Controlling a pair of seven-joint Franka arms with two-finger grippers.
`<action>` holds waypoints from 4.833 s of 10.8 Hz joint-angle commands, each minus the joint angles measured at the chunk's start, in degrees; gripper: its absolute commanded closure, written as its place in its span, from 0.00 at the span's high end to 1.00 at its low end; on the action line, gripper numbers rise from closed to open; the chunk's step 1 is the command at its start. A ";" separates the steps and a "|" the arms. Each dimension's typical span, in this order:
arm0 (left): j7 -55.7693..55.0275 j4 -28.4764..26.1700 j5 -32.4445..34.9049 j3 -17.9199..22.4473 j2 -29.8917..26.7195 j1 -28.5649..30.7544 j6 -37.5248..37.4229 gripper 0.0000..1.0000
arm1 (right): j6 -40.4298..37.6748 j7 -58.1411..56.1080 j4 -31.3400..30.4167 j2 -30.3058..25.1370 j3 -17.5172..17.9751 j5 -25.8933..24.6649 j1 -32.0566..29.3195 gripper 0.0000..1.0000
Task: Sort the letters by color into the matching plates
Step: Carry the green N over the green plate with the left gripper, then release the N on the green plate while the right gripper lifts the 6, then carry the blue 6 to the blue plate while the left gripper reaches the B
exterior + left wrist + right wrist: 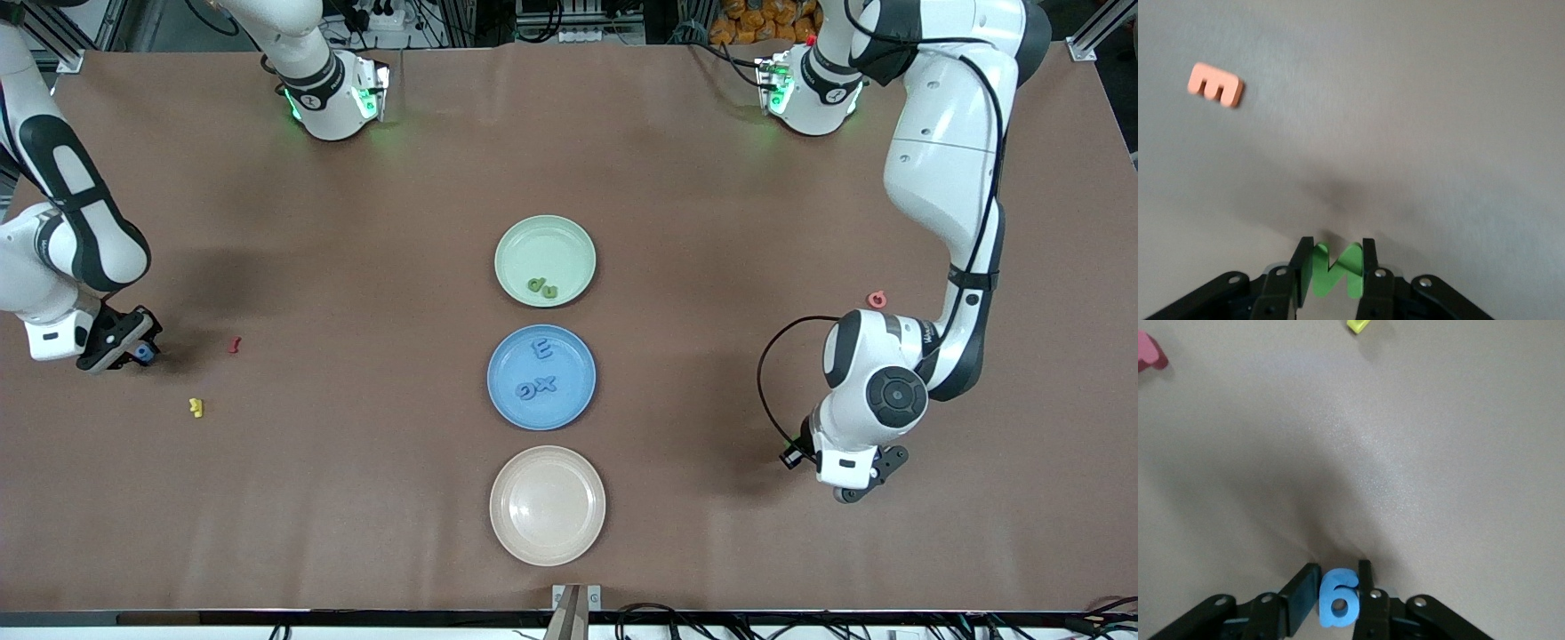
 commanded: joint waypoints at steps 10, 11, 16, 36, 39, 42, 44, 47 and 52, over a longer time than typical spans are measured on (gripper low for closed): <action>-16.64 -0.80 0.12 -11.48 -4.95 -15.39 -24.37 0.00 | 0.20 0.10 0.21 0.95 1.57 0.58 -1.54 0.17; -18.66 -0.80 -0.23 -11.66 -4.77 -17.77 -24.55 0.00 | 0.11 0.19 0.30 0.95 1.57 0.58 -1.54 0.16; -26.41 -0.54 -4.01 -11.66 -4.51 -30.95 -24.46 0.00 | -0.41 2.91 0.83 0.25 1.75 0.58 -0.92 0.16; -5.80 -1.77 2.84 -3.13 -9.42 -5.69 -24.99 1.00 | -6.04 27.41 2.50 -3.62 3.86 21.91 16.63 0.16; -3.56 -8.41 2.75 -3.57 -13.97 -2.24 -21.76 1.00 | -6.04 45.13 2.50 -4.32 3.77 22.20 24.36 0.16; -3.65 -24.57 2.58 -3.57 -23.63 -2.23 -10.78 1.00 | -5.95 61.84 2.50 -4.32 3.77 22.12 31.58 0.16; -3.92 -33.01 2.58 -3.57 -28.48 -2.32 -5.07 1.00 | -5.86 71.42 2.58 -4.41 3.86 22.20 36.32 0.16; -3.65 -36.40 2.58 -3.40 -29.03 2.41 2.77 1.00 | -5.95 85.14 5.91 -4.15 3.95 22.20 43.35 0.16; 0.21 -25.18 2.75 -3.04 -18.59 13.75 3.66 1.00 | -5.34 97.82 16.27 1.11 3.86 22.29 54.69 0.16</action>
